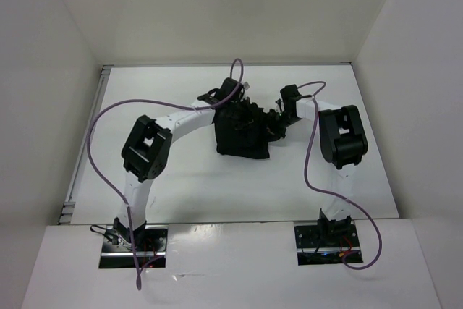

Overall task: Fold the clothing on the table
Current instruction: Fold the skirt

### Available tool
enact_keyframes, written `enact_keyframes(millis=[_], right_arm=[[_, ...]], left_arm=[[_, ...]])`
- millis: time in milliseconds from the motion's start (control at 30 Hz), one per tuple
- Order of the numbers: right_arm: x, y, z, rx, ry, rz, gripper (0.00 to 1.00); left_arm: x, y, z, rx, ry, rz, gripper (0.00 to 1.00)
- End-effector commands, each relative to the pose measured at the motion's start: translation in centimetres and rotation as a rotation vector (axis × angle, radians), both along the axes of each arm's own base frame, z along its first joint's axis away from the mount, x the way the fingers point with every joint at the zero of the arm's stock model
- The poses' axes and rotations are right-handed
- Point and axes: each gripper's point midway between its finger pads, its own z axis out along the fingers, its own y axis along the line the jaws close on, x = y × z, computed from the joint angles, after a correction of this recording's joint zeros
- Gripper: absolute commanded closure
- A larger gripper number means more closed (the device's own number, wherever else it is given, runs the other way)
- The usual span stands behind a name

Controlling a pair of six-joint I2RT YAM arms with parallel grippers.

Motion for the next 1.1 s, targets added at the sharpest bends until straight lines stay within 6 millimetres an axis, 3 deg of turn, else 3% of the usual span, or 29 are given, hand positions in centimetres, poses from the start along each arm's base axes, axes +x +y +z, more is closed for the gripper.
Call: enact_keyframes(millis=[0, 33, 67, 133, 167, 200, 267, 300, 333, 400, 467, 500, 533, 567, 600, 633, 700, 733, 800, 833, 867, 933, 967, 1033, 1067], right_arm=[[0.4, 0.0, -1.1, -0.005, -0.011, -0.008, 0.73], [0.4, 0.0, -1.1, -0.005, -0.011, -0.008, 0.73], [0.4, 0.0, -1.1, -0.005, -0.011, -0.008, 0.73], [0.7, -0.4, -0.7, -0.004, -0.02, -0.019, 0.73], [0.6, -0.9, -0.7, -0.013, -0.02, -0.031, 0.73], [1.0, -1.7, 0.2, -0.021, -0.04, -0.05, 0.73], [0.8, -3.4, 0.3, -0.058, -0.043, -0.1, 0.69], [1.3, -4.8, 1.6, -0.06, -0.068, -0.152, 0.69], [1.0, -5.8, 1.6, -0.069, -0.055, -0.194, 0.64], [1.3, -8.2, 3.4, -0.107, -0.105, -0.257, 0.64], [1.0, -11.1, 4.5, -0.163, -0.107, -0.337, 0.64], [1.0, -12.6, 5.0, -0.231, -0.128, -0.373, 0.64], [1.1, -13.6, 7.1, -0.257, -0.174, -0.403, 0.64], [0.9, -14.1, 7.8, -0.283, -0.192, -0.406, 0.63], [1.5, -14.3, 9.4, -0.286, -0.232, -0.416, 0.63], [1.2, -13.8, 10.1, -0.28, -0.237, -0.394, 0.63], [1.5, -12.8, 11.4, -0.279, -0.265, -0.352, 0.61], [2.3, -12.0, 12.9, -0.273, -0.309, -0.33, 0.61], [2.7, -9.4, 14.2, -0.268, -0.347, -0.26, 0.6], [3.2, -8.0, 15.3, -0.237, -0.379, -0.222, 0.6], [3.4, -6.6, 14.6, -0.218, -0.359, -0.186, 0.58], [4.3, -5.6, 14.4, -0.192, -0.36, -0.139, 0.56], [4.6, -4.9, 12.8, -0.163, -0.324, -0.119, 0.56], [5.7, -4.4, 11.6, -0.144, -0.335, -0.1, 0.55], [5.8, -4.2, 9.7, -0.147, -0.301, -0.082, 0.55]], left_arm=[[-1.0, -3.0, 2.3, -0.081, 0.004, -0.043, 1.0], [-1.2, -3.6, 2.9, -0.09, -0.008, -0.054, 1.0], [-1.1, -3.5, 2.3, -0.073, 0.004, -0.047, 0.93], [-1.0, -3.9, 3.0, -0.097, 0.008, -0.042, 0.58], [-1.3, -4.2, 3.8, -0.131, 0.015, -0.049, 0.29], [-1.7, -4.9, 6.7, -0.216, -0.027, -0.089, 0.22], [-2.5, -5.8, 10.0, -0.298, -0.076, -0.126, 0.06], [-3.2, -6.1, 12.5, -0.328, -0.114, -0.142, 0.04], [-3.2, -6.1, 13.9, -0.344, -0.137, -0.145, 0.03], [-3.4, -5.3, 16.4, -0.347, -0.205, -0.137, 0.03], [-3.4, -4.3, 17.0, -0.313, -0.24, -0.106, 0.03], [-3.5, -2.9, 17.4, -0.288, -0.27, -0.082, 0.03], [-2.4, -1.4, 17.1, -0.255, -0.281, -0.017, 0.03], [-2.6, 0.0, 18.3, -0.257, -0.311, 0.003, 0.03], [-2.4, 0.9, 18.2, -0.254, -0.32, 0.024, 0.03], [-2.3, 2.0, 16.5, -0.224, -0.302, 0.053, 0.03], [-1.7, 4.1, 16.0, -0.169, -0.324, 0.11, 0.06], [-1.4, 4.8, 14.9, -0.118, -0.338, 0.119, 0.17], [-1.0, 6.2, 11.9, -0.029, -0.294, 0.161, 0.4], [-1.0, 6.3, 11.0, -0.015, -0.277, 0.159, 0.66], [-1.2, 6.2, 9.5, -0.001, -0.248, 0.149, 0.74], [-1.5, 5.9, 8.1, -0.002, -0.211, 0.136, 0.78], [-1.6, 5.8, 7.0, 0.004, -0.193, 0.128, 0.78], [-1.5, 5.7, 6.4, 0.012, -0.183, 0.127, 0.77], [-1.6, 5.6, 5.9, 0.012, -0.171, 0.118, 0.76]])
